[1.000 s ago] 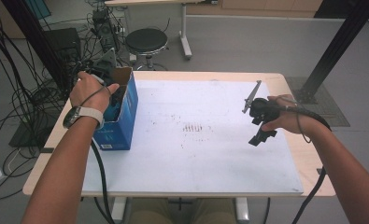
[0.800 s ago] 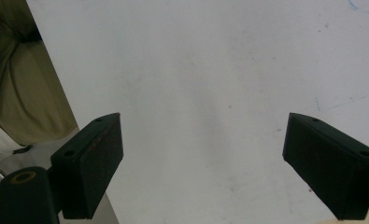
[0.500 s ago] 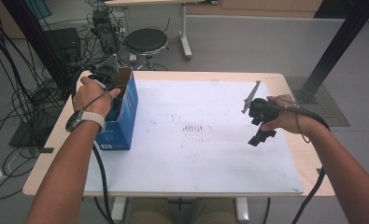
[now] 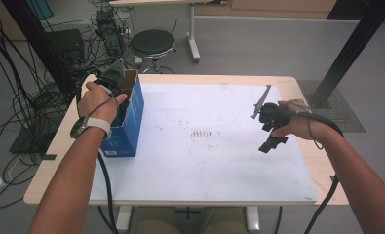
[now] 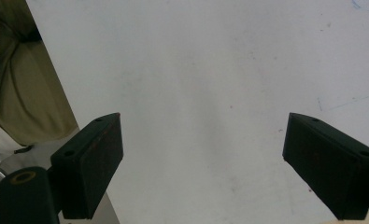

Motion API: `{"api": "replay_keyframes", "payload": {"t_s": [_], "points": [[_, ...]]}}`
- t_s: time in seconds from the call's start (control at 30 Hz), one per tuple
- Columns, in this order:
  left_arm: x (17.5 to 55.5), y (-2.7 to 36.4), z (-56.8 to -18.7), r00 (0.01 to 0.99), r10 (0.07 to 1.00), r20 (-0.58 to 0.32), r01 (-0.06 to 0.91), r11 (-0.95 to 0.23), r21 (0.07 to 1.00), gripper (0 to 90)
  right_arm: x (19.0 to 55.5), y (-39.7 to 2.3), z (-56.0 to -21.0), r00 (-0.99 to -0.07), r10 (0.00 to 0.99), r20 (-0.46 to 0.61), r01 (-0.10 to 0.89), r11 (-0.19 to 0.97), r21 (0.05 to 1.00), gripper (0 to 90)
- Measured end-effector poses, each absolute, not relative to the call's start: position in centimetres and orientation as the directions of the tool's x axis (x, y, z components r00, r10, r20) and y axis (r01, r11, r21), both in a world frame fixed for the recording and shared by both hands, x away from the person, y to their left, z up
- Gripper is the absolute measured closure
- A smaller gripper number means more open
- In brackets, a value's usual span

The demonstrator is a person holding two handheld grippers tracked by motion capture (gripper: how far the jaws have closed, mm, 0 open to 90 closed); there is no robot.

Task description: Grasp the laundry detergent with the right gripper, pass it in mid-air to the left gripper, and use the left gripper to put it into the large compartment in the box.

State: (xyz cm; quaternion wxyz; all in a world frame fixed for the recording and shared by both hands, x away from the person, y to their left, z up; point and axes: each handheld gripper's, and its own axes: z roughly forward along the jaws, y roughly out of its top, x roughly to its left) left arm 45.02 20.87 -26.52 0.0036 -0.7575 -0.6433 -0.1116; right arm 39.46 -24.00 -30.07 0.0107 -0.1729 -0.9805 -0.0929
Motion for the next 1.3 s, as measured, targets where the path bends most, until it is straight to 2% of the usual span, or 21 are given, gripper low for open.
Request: {"api": "replay_keyframes", "payload": {"t_s": [1.3], "points": [[44.81,21.19,-26.57,0.144,0.977,0.160,0.974,-0.169,0.153,37.7,39.25,-23.85,-30.12,-0.940,0.337,0.055,0.342,0.923,0.175,12.2]]}}
